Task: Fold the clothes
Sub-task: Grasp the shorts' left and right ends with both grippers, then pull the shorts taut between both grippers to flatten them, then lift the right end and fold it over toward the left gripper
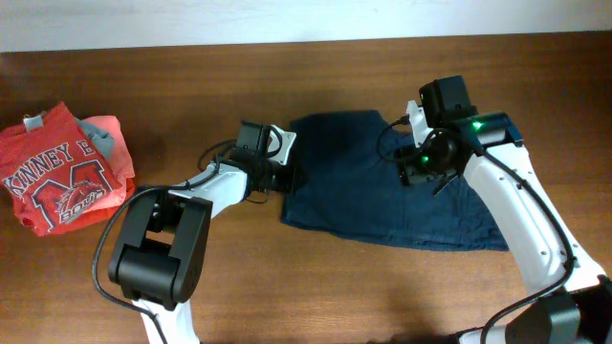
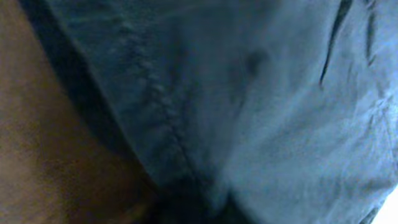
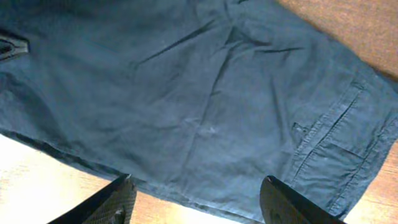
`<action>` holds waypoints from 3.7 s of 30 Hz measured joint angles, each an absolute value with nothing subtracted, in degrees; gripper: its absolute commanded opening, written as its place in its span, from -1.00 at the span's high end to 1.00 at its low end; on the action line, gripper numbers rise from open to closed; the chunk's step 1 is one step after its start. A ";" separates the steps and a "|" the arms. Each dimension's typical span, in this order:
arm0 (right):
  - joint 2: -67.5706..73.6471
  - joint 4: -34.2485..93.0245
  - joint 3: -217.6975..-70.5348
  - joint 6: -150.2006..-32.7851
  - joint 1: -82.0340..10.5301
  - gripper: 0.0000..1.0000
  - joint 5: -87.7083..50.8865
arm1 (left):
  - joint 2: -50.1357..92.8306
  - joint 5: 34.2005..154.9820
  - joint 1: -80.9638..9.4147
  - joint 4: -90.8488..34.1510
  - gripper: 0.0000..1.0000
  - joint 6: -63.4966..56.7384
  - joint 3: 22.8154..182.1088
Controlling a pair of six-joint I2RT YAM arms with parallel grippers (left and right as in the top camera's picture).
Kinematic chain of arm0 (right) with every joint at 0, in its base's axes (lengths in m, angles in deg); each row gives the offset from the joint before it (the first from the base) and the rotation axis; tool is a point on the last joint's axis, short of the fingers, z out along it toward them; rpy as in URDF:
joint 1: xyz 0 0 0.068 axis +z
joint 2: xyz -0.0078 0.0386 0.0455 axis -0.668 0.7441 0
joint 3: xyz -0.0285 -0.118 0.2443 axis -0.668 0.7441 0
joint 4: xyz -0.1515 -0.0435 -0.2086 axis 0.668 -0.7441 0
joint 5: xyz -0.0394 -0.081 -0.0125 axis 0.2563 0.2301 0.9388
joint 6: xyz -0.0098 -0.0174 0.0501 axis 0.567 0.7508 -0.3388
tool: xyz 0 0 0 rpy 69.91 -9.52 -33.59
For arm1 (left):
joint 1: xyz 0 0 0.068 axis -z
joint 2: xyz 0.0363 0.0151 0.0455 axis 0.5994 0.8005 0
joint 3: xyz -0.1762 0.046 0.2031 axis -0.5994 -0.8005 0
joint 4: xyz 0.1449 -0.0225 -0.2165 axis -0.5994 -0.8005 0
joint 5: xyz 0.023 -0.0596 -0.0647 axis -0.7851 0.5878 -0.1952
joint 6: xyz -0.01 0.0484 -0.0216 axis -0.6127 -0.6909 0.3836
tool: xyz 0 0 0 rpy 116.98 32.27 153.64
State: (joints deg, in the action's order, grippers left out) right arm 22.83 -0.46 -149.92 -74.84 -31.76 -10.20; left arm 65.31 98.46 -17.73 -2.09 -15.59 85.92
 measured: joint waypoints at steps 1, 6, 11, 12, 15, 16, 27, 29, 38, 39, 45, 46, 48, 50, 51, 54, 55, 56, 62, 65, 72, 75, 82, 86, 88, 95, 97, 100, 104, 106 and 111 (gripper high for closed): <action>22.83 -0.41 -149.92 -74.86 -31.83 -0.38 -10.20 | 65.55 98.96 -17.91 -2.77 0.99 -15.52 85.92; 22.83 -0.59 -149.92 -75.84 -35.46 -0.51 -10.47 | 65.47 101.10 -20.92 -9.45 0.99 -15.17 87.10; 22.83 -2.03 -149.92 -75.10 -46.04 -0.61 -14.01 | 64.55 100.73 -29.34 -14.02 0.99 -15.11 87.38; 22.83 -2.49 -149.92 -74.40 -47.89 -0.61 -15.47 | 64.44 100.38 -31.04 -14.37 0.99 -15.11 87.38; 23.07 -4.83 -149.90 -72.00 -53.03 -0.61 -19.67 | 64.13 99.55 -34.85 -15.29 0.99 -15.11 87.40; 23.33 -5.48 -149.90 -71.43 -54.25 -0.61 -20.63 | 64.00 99.36 -35.44 -15.81 0.99 -15.11 87.42; 31.75 -1.66 -141.55 -65.96 -60.11 -0.61 -30.25 | 63.39 96.45 -35.28 -18.28 0.97 -15.08 87.97; 32.99 0.13 -139.54 -65.57 -60.16 -0.61 -30.86 | 63.32 96.27 -35.28 -18.55 0.96 -15.11 87.97; 35.99 7.06 -133.33 -65.16 -60.16 -0.61 -33.09 | 63.15 95.84 -35.28 -18.96 0.93 -15.13 87.97; 36.25 7.67 -132.76 -65.11 -60.16 -0.61 -33.66 | 63.15 95.79 -35.28 -19.01 0.92 -15.11 87.97; 37.47 12.13 -129.72 -65.20 -60.22 -0.59 -40.74 | 63.06 95.49 -35.28 -19.44 0.90 -15.11 87.99; 37.47 12.53 -129.46 -65.20 -60.22 -0.53 -41.61 | 63.04 95.47 -35.28 -19.46 0.90 -15.11 87.99; 37.56 12.92 -129.11 -65.29 -60.22 -0.43 -42.64 | 63.04 95.47 -35.28 -19.46 0.90 -15.11 87.99; 38.02 13.05 -129.05 -65.26 -60.26 -0.23 -43.64 | 63.04 95.44 -35.28 -19.49 0.90 -15.11 88.01; 38.17 13.18 -128.96 -65.48 -60.26 -0.15 -43.64 | 63.04 95.44 -35.28 -19.49 0.90 -15.11 88.01; 38.70 13.64 -128.67 -65.55 -60.24 0.12 -44.13 | 63.04 95.40 -35.30 -19.51 0.90 -15.11 88.01; 38.83 13.97 -128.52 -65.57 -60.20 0.24 -44.28 | 63.04 95.40 -35.30 -19.51 0.90 -15.11 88.01; 39.05 14.43 -128.32 -65.26 -60.09 0.38 -44.54 | 63.04 95.38 -35.30 -19.51 0.90 -15.11 88.01; 39.75 17.16 -127.89 -65.53 -59.13 0.92 -44.50 | 62.84 94.83 -35.30 -19.84 0.90 -15.11 88.01; 39.75 17.47 -127.87 -66.05 -59.11 0.92 -44.78 | 62.78 94.57 -35.30 -20.34 0.30 -15.15 88.08; 39.77 13.81 -131.73 -68.19 -61.42 0.92 -41.96 | 60.37 98.42 -35.17 -28.25 -0.99 -14.95 89.87; 39.68 9.51 -136.19 -68.65 -62.80 0.92 -38.66 | 59.94 98.46 -35.20 -29.98 -0.93 -15.04 89.89; 39.46 -0.98 -148.02 -68.65 -60.13 0.92 -33.04 | 59.91 97.61 -35.20 -30.61 0.68 -14.78 89.65; 39.33 -3.04 -151.51 -68.65 -55.72 0.92 -31.06 | 59.91 97.37 -35.00 -30.63 0.96 -14.89 89.54; 39.33 -4.39 -153.24 -68.67 -53.25 0.92 -30.29 | 59.91 96.71 -34.71 -30.65 0.96 -14.73 89.54; 39.33 -10.27 -163.56 -70.99 -41.34 0.92 -25.94 | 59.91 93.02 -32.66 -30.79 0.96 -14.71 89.54; 39.31 -10.73 -167.23 -72.13 -37.29 0.92 -24.74 | 59.91 91.31 -31.81 -30.79 0.96 -14.71 89.54; 39.14 -9.97 -170.51 -74.14 -31.54 0.92 -23.86 | 59.91 88.41 -30.26 -30.81 0.96 -14.71 89.52; 39.05 -8.11 -170.79 -75.73 -25.49 0.92 -23.23 | 59.91 86.57 -29.25 -30.81 0.98 -14.71 89.54; 39.05 -6.71 -170.79 -76.19 -22.28 0.92 -22.84 | 59.91 86.18 -29.23 -30.81 0.99 -14.71 89.54; 39.38 -4.26 -170.79 -76.56 -14.91 0.92 -21.31 | 59.91 85.54 -29.21 -30.94 0.98 -14.71 89.52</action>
